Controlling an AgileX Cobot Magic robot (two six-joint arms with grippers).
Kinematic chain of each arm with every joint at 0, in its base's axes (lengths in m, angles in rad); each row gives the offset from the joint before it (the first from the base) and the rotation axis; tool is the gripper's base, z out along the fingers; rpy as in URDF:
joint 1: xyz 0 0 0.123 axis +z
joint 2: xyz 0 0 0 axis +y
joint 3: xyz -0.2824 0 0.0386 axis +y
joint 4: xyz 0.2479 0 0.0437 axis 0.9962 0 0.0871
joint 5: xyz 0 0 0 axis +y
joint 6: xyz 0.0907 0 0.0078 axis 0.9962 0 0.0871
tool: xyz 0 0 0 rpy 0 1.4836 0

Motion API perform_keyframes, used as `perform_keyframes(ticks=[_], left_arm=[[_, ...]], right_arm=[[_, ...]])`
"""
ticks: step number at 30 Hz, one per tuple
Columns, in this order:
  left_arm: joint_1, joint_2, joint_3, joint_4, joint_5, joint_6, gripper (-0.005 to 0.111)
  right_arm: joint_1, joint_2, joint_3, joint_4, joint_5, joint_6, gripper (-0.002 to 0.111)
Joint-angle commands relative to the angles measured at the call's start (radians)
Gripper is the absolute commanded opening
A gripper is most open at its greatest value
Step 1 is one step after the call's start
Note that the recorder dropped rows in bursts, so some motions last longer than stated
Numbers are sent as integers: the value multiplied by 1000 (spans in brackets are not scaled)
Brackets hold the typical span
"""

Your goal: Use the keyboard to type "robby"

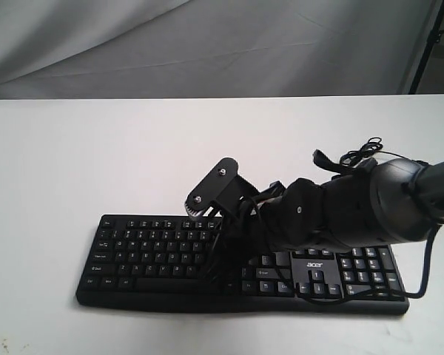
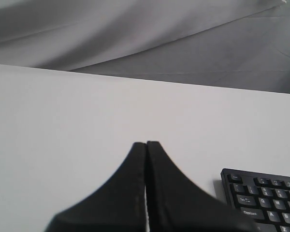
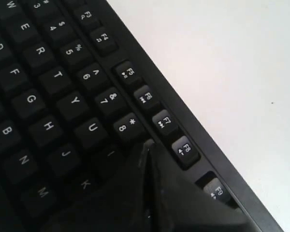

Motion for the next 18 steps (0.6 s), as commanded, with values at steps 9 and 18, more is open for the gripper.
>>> perform_keyframes(ticks=[9, 18], left_arm=[[-3, -4, 5, -9, -2, -5, 0], [-3, -4, 5, -9, -2, -5, 0]], right_arm=[[3, -1, 3, -8, 20, -3, 0], [5, 23, 3, -8, 17, 0, 0]])
